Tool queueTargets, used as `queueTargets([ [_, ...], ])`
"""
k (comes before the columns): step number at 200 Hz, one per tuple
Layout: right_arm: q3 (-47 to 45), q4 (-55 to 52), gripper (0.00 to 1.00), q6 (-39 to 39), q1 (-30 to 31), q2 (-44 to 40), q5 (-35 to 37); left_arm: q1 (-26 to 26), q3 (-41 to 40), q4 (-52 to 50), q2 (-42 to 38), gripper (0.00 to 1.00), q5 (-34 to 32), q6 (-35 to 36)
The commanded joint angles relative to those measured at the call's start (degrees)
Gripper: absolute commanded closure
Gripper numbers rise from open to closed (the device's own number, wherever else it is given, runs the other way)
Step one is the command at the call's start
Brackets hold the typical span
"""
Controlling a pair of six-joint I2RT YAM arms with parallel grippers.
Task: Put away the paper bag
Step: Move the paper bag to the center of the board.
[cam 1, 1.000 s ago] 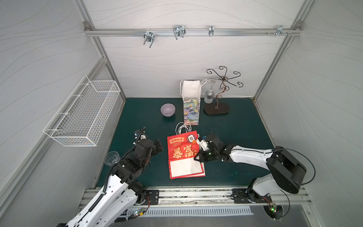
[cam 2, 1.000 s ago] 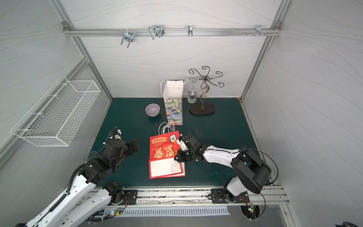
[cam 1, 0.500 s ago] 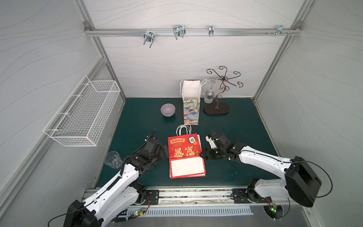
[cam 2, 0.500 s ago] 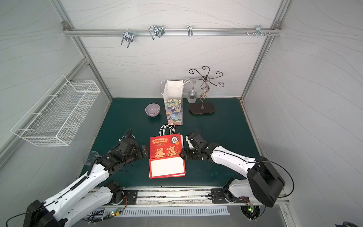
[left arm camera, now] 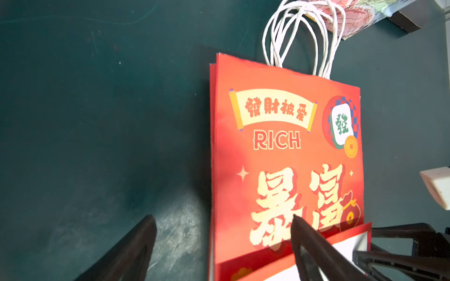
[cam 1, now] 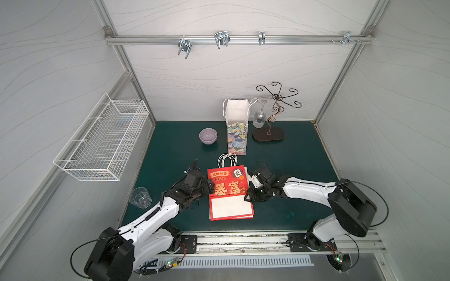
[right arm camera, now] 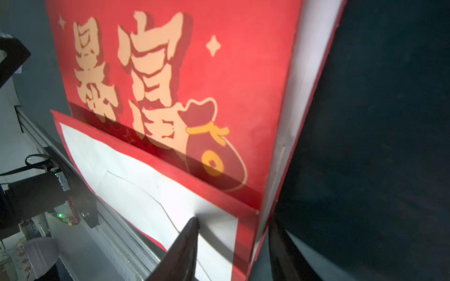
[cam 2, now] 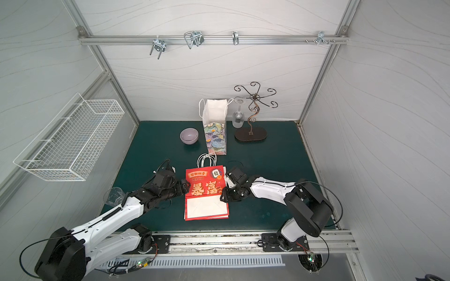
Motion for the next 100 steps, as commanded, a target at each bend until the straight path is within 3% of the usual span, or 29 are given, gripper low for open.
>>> queueTargets([
  [1,2.3,2.2,0.56,-1.1,1.7,1.6,-3.0,0.4,0.0,3.2,-0.5,0.12,-1.5,-0.7],
  [45,4.2,3.0,0.55,-1.2,2.4,4.4,-4.0,0.5,-0.1,-0.2,-3.7,0.10,-6.9,-1.7],
  [75,4.9,0.1,0.38,-2.6,1.9,2.6,-2.5,0.5,1.7,-4.3,-7.5,0.09,-11.4,-0.5],
  [100,4.5,-7.3,0.30,-5.3,-2.2,-6.3,-0.6,0.7,3.7,-5.2,-9.0,0.09,-11.4,1.9],
])
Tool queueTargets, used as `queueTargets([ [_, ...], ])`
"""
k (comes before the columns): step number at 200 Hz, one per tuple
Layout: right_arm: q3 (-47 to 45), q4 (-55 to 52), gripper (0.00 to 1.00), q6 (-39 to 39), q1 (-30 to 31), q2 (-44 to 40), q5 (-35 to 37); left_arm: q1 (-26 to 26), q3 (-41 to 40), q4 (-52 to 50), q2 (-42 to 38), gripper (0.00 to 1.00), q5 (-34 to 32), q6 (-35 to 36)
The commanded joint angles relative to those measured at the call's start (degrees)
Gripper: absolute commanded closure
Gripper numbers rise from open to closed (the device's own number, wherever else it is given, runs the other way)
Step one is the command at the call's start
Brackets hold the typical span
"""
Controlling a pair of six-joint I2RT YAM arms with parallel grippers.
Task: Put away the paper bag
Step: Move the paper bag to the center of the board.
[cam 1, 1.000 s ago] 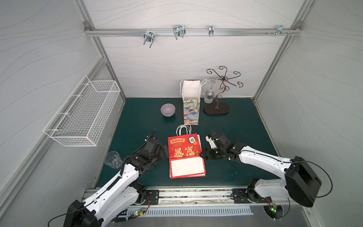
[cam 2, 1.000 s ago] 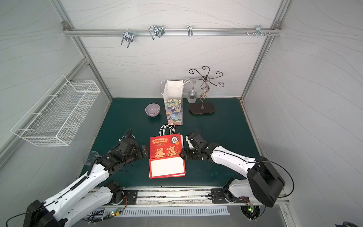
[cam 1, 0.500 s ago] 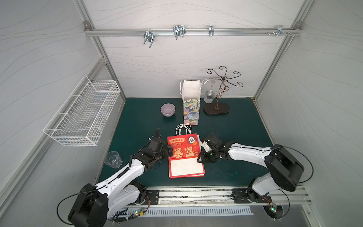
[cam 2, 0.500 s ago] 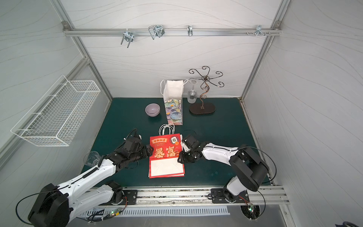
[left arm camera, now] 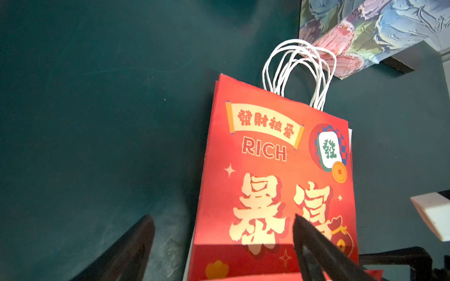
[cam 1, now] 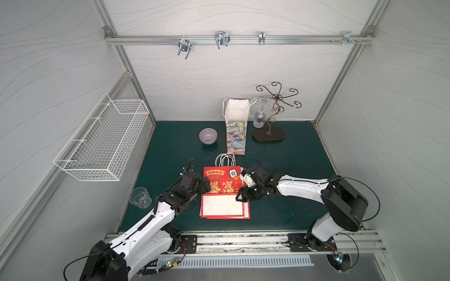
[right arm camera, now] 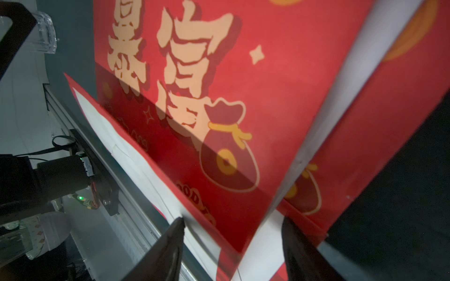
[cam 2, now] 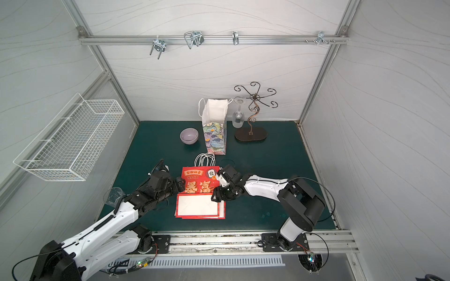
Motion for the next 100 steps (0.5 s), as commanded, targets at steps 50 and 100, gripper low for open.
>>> queueTargets([
  [50,-2.0,-3.3,0.25,-3.3,-11.0,-8.6,-3.3,4.6,2.6,3.1,5.6,0.04,8.6,4.6],
  [100,-0.7,6.2,0.30,0.6,-10.5,1.1,-6.5,5.4,0.6,9.4,12.6,0.06,14.0,6.5],
])
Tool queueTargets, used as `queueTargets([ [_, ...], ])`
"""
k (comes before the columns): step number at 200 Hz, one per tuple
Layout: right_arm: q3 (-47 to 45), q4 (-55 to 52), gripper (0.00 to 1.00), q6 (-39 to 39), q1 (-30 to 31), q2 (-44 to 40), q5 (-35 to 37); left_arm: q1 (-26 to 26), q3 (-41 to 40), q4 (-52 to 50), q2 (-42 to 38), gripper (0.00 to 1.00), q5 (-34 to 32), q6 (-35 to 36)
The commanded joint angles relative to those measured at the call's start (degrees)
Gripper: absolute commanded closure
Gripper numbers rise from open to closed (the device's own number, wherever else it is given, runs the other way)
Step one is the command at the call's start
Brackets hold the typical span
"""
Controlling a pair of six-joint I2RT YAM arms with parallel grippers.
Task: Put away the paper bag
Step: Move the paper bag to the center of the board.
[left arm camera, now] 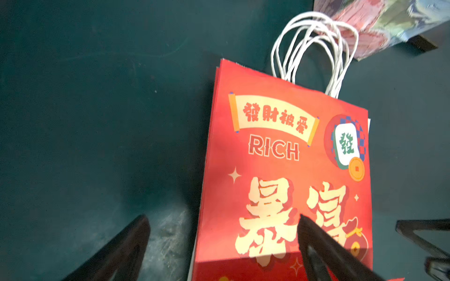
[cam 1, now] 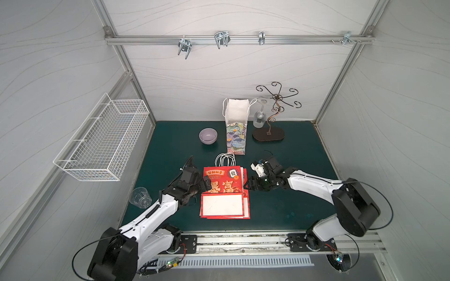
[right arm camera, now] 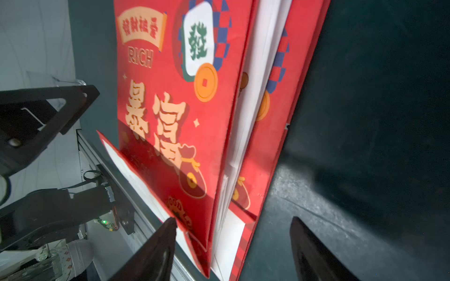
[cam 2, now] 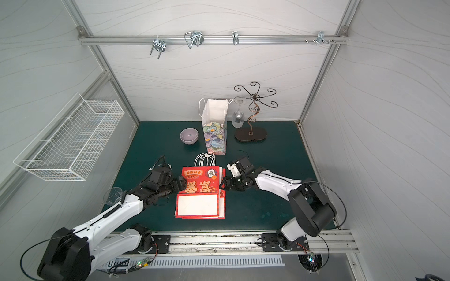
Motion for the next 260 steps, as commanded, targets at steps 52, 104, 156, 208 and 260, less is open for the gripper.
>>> queueTargets([
  [52,1.7,9.9,0.45,4.0,5.1,9.5,-4.0,0.8,-0.9,7.2,6.4,0.16,5.2,2.2],
  [104,5.4,12.5,0.57,5.6,9.5,14.2,-4.1,0.9,-1.4,5.8,6.2,0.27,5.1,3.1],
  [156,6.6,7.8,0.42,4.2,8.0,11.5,0.2,1.0,-0.5,0.4,1.3,0.14,-4.3,3.8],
  [208,3.8,-6.8,0.32,-4.0,-0.1,-2.6,4.3,1.2,5.5,-4.0,-5.1,0.05,-16.1,6.3],
  [260,12.2,-22.6,0.33,-15.7,-5.1,-12.9,11.4,1.2,14.3,4.2,-8.0,0.08,-3.1,13.4],
])
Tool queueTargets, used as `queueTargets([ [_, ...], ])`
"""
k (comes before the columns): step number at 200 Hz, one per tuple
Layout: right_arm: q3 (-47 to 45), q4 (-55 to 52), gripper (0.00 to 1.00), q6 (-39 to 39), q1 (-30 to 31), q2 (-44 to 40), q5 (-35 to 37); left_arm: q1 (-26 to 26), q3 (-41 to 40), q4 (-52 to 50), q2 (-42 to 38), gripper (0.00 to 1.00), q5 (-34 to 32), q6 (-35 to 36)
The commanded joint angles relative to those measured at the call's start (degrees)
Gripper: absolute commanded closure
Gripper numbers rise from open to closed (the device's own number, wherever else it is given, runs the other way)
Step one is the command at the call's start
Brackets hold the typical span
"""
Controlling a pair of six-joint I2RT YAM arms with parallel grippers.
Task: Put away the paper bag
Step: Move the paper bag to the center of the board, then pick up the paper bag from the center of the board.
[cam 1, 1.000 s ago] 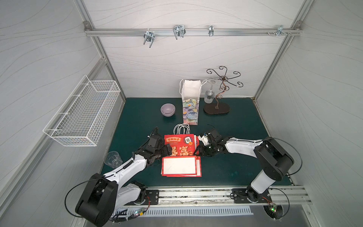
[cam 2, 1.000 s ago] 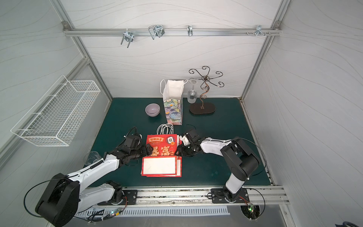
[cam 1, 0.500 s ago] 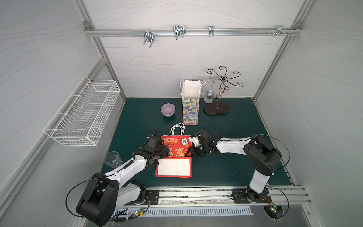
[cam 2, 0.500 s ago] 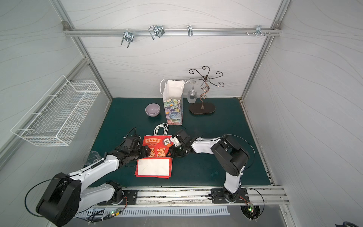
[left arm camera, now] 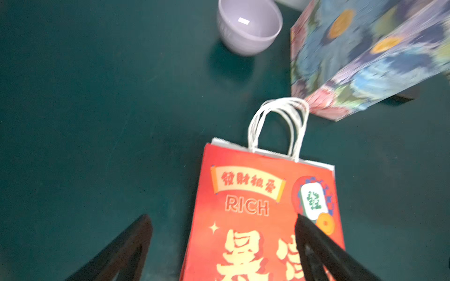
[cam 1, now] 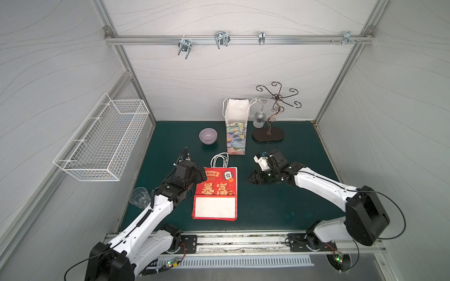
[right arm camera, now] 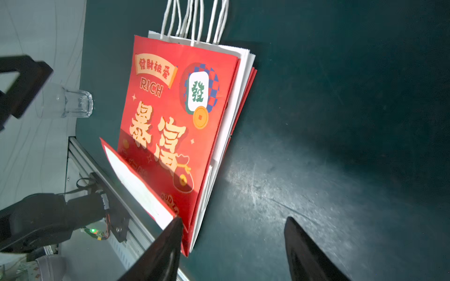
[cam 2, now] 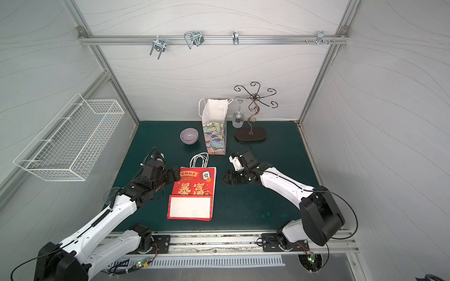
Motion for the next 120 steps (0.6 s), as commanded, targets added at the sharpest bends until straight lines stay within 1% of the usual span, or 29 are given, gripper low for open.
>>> queueTargets([
  [1,5.3,-10.6,0.33,-7.8,-2.9,-3.6,4.7,0.2,5.4,7.4,-0.6,0.08,7.6,4.9],
  [19,9.0,-13.6,0.33,-10.6,-5.7,-5.1,5.6,0.2,10.5,11.0,3.0,0.08,13.4,7.0],
  [32,10.5,-14.5,0.32,-12.1,-7.1,-6.2,6.7,0.3,16.3,11.2,7.2,0.07,14.8,8.0],
  [47,11.3,-15.1,0.32,-13.2,-8.2,-7.4,8.2,0.2,26.3,6.9,13.6,0.06,13.0,6.3],
  [65,11.2,-15.3,0.32,-13.3,-8.8,-9.0,10.3,0.2,42.4,-5.5,23.2,0.07,10.9,3.1],
  [77,10.8,-15.3,0.32,-12.9,-9.0,-10.0,11.8,0.2,50.5,-10.9,28.8,0.07,10.1,1.8],
  [108,9.3,-15.3,0.31,-11.3,-9.4,-11.9,14.0,0.2,61.4,-13.2,38.6,0.07,8.3,1.1],
  [120,9.0,-15.3,0.31,-10.8,-9.5,-12.3,14.4,0.2,65.7,-14.3,42.3,0.07,8.8,0.9],
])
